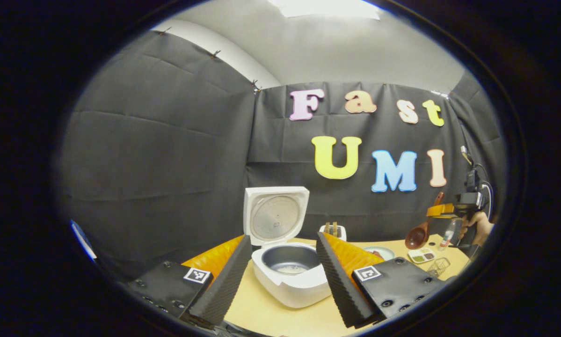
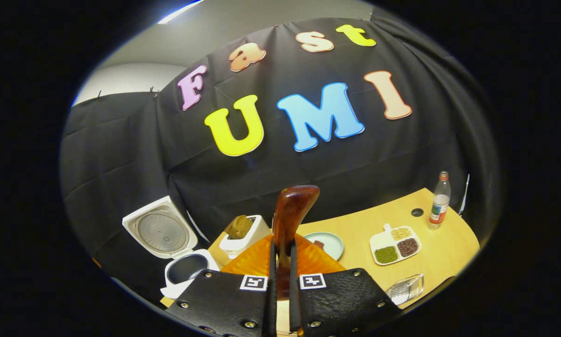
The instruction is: Close the left gripper, press the button to open the rice cooker; take a wooden spoon from the chopstick holder with the right hand, scoop a spoonful of rice and pour it into the rice cooker, then put the wooden spoon back into the chopstick holder.
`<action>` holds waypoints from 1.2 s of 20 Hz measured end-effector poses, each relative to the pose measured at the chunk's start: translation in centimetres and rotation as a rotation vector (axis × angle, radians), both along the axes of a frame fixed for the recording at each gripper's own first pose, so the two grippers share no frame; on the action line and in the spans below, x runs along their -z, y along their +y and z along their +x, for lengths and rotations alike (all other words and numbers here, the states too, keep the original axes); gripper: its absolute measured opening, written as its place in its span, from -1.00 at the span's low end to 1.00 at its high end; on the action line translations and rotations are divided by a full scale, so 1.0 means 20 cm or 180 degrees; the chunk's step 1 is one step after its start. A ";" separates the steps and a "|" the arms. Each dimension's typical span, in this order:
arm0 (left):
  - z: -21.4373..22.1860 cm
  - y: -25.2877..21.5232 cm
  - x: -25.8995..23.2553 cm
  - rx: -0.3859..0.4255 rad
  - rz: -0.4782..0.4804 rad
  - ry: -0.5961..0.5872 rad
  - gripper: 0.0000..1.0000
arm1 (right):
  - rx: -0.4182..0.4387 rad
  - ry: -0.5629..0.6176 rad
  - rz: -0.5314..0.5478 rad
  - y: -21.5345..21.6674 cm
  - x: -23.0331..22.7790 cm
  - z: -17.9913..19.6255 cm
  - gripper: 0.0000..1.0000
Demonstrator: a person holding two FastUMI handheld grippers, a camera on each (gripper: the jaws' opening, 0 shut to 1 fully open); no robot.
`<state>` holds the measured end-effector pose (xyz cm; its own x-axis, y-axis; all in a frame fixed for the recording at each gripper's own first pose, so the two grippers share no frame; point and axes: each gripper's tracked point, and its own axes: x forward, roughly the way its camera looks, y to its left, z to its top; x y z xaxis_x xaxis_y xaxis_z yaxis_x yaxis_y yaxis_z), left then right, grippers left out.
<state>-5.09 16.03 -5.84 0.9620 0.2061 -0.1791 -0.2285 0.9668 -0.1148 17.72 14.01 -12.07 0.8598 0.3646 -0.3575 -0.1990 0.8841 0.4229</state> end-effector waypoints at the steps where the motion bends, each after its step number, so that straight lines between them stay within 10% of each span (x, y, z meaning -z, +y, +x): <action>1: 0.02 -0.03 -0.01 0.0031 -0.0007 -0.0005 0.86 | 0.0064 0.0017 -0.0012 -0.07 0.03 0.00 -0.79; 13: 0.10 -0.32 -0.01 0.0229 0.0000 0.0057 0.91 | 0.0581 0.0300 -0.0459 -0.73 0.40 -0.06 -0.78; 24: 0.09 -0.34 -0.05 0.0209 0.0153 0.0102 0.96 | 0.0566 0.0677 -0.0751 -0.85 0.81 -0.14 -0.78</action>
